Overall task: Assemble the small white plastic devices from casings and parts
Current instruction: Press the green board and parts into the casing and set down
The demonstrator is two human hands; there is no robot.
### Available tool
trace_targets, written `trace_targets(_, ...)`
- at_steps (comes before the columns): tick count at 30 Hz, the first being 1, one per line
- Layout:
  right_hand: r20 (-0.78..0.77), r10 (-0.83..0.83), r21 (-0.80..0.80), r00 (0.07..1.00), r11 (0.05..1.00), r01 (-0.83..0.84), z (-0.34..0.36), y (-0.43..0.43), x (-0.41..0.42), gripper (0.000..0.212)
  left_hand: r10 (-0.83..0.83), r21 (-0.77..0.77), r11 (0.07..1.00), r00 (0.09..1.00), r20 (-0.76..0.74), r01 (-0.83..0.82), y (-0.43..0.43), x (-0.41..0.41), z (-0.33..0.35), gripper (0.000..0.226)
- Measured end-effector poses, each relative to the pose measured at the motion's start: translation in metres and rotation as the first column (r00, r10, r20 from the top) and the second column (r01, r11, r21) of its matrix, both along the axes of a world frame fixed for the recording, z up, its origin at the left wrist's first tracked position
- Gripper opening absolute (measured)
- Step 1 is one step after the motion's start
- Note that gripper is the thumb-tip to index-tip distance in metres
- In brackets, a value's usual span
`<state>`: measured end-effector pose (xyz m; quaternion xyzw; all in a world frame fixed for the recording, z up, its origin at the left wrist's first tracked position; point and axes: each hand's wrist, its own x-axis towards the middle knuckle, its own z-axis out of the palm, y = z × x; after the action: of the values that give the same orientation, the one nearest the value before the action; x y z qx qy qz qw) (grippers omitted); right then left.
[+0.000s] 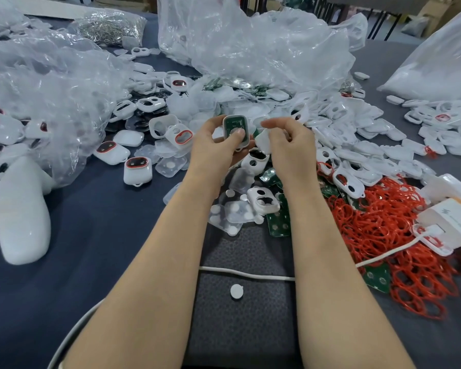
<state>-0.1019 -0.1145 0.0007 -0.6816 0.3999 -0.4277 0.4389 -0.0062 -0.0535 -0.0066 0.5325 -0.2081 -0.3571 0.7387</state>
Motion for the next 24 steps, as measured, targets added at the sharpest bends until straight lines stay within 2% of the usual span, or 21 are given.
trace_targets(3, -0.133, -0.036, -0.197, 0.990, 0.980, 0.009, -0.0019, 0.0030, 0.0024, 0.020, 0.003, 0.010, 1.000, 1.000, 0.031, -0.004, 0.0000, 0.0001, -0.0011, 0.031)
trace_targets(7, -0.158, -0.074, -0.343, 0.985, 0.939, 0.016, -0.0016, 0.0062, 0.0050, 0.025, 0.004, 0.011, 1.000, 0.997, 0.078, -0.005, -0.0001, -0.0017, -0.0010, 0.033)
trace_targets(19, -0.264, -0.088, -0.428, 0.961, 0.903, -0.035, -0.0050, 0.0074, 0.0098, 0.030, -0.020, -0.007, 1.000, 0.988, 0.150, 0.021, 0.0029, -0.0052, 0.0009, 0.028)
trace_targets(24, -0.232, -0.042, -0.382, 0.972, 0.923, -0.051, -0.0039, 0.0086, 0.0095, 0.034, -0.017, 0.005, 1.000, 0.992, 0.126, 0.016, 0.0020, -0.0032, -0.0004, 0.028)
